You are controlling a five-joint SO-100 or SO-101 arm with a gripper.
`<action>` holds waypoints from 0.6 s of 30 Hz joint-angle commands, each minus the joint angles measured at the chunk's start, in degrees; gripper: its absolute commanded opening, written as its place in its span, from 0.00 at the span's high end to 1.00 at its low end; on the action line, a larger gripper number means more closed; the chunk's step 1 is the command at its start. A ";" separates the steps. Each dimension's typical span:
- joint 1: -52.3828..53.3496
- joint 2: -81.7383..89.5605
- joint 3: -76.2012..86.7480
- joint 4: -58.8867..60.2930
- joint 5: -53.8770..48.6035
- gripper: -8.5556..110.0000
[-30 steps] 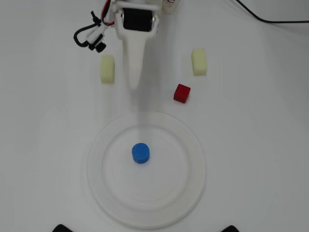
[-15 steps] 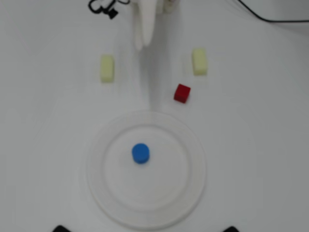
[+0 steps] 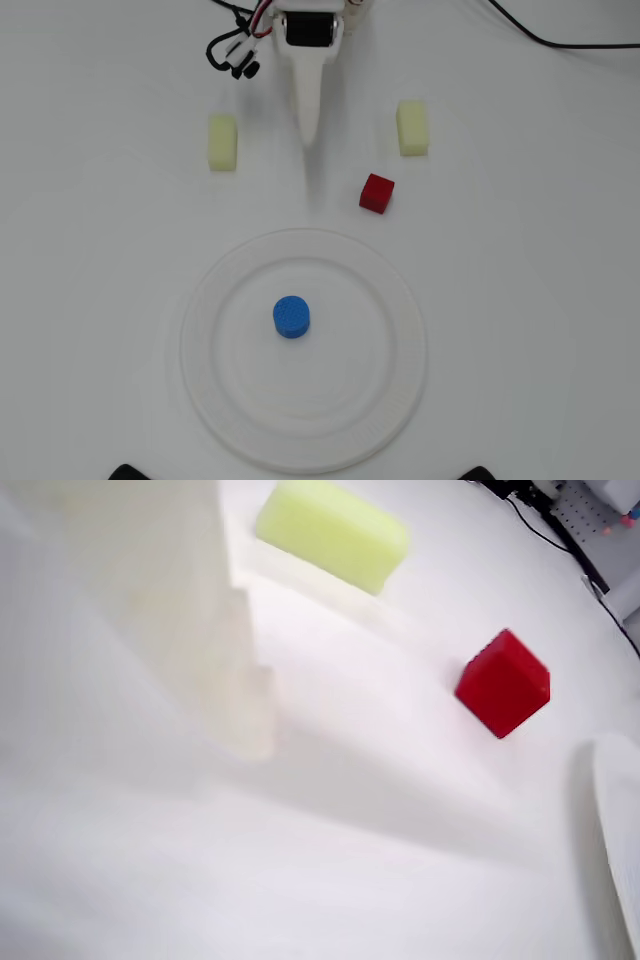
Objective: Grasp a blue block and put it in the dish.
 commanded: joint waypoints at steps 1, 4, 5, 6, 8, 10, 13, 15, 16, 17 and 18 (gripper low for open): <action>-1.49 8.88 2.20 2.11 1.58 0.56; -2.72 10.11 4.92 2.90 2.46 0.60; -2.99 10.11 5.45 2.99 2.29 0.62; -3.16 10.11 6.06 3.16 1.67 0.65; -3.87 10.11 7.03 4.39 -0.35 0.73; -4.31 10.11 7.65 5.10 -1.32 0.83; -4.22 10.11 7.91 5.36 -0.88 0.93; -4.39 10.11 8.00 5.80 -0.09 0.93; -4.75 10.11 8.17 6.06 0.26 0.93; -5.19 10.20 8.17 6.33 0.53 0.93; -5.27 10.20 8.17 6.42 0.70 0.93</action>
